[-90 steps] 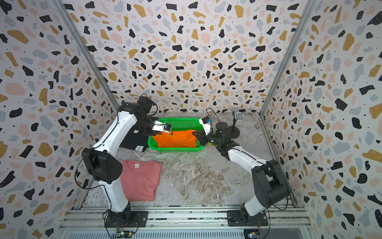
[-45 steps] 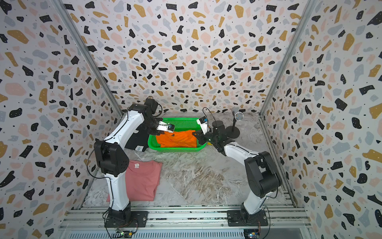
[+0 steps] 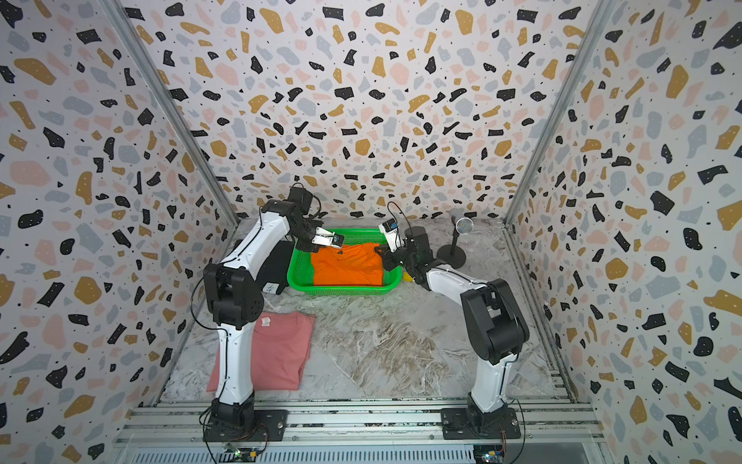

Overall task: Put the folded t-shirts into the basket
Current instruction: Place the T-shirt in the bin, then adjust the bin at the center of the board.

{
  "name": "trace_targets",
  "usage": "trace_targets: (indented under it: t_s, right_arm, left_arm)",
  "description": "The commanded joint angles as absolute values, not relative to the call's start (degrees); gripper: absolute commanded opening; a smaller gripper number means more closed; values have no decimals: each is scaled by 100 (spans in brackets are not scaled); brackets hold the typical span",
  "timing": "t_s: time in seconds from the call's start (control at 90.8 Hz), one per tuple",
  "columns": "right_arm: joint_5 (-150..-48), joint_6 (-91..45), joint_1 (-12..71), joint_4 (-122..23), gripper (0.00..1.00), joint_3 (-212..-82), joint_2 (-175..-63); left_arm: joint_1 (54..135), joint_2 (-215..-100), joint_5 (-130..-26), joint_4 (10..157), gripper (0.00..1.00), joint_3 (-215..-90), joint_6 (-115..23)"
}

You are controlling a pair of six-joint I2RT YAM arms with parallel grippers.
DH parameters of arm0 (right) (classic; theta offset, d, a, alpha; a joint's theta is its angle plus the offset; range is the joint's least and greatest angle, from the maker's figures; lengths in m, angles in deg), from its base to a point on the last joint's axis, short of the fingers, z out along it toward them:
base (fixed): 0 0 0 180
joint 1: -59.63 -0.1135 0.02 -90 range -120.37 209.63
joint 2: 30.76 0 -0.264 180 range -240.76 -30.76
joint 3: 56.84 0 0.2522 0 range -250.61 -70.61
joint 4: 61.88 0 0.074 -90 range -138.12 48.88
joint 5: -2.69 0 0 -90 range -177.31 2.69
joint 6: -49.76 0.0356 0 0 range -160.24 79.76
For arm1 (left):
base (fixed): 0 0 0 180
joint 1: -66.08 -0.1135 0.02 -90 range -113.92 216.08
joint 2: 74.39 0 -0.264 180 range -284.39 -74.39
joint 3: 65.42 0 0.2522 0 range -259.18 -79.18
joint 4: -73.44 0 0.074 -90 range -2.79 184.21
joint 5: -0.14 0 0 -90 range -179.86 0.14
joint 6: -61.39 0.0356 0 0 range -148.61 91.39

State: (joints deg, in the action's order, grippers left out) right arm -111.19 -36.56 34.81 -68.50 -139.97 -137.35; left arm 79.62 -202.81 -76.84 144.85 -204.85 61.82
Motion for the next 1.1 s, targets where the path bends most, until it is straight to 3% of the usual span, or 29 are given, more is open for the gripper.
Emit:
trace_targets:
  t_s: [0.0, 0.055, 0.088, 0.099, 0.11, 0.165, 0.187, 0.209, 0.242, 0.496, 0.595, 0.705, 0.925, 1.09]
  right_arm:
    - [-10596, -3524, 3499, -7141, 7, -14158, -13829]
    - [-10363, -3471, 3494, -7264, 19, -14158, -13903]
    - [-10232, -3444, 3501, -7316, 29, -14168, -13945]
    - [-10180, -3435, 3502, -7325, 33, -14174, -13960]
    - [-10141, -3426, 3498, -7334, 37, -14177, -13963]
    - [-9941, -3378, 3495, -7343, 50, -14227, -13991]
    - [-9862, -3353, 3494, -7341, 65, -14236, -13976]
    - [-9787, -3329, 3494, -7343, 89, -14240, -13953]
    - [-9686, -3303, 3495, -7394, 98, -14241, -13913]
    - [-8516, -3042, 3496, -6898, 100, -14273, -13281]
    - [-7878, -2529, 3501, -5744, 100, -14505, -12976]
    - [-8210, -2618, 3501, -4553, 100, -14687, -12658]
    - [-8667, -1912, 3485, -2521, 100, -14772, -12071]
    - [-8730, -1816, 3358, -1465, 98, -14991, -12391]
  left_arm:
    - [7909, -20393, -7606, 13850, 37, -20600, 6150]
    - [7909, -20423, -7607, 13592, 74, -20584, 5991]
    - [7909, -20442, -7606, 13483, 89, -20596, 5911]
    - [7909, -20444, -7610, 13436, 89, -20603, 5871]
    - [7909, -20446, -7608, 13412, 97, -20611, 5838]
    - [7909, -20461, -7606, 13205, 100, -20646, 5609]
    - [7907, -20464, -7608, 13138, 100, -20667, 5497]
    - [7909, -20453, -7617, 13055, 100, -20690, 5374]
    - [7909, -20430, -7651, 12948, 100, -20723, 5193]
    - [7902, -20046, -8620, 12606, 100, -21298, 3089]
    - [7904, -19788, -9560, 12684, 100, -21415, 1421]
    - [7843, -19476, -10214, 13421, 100, -21357, -151]
    - [7376, -18074, -8902, 13918, 100, -19410, -2380]
    - [7329, -17481, -8834, 13388, 100, -17911, -2477]
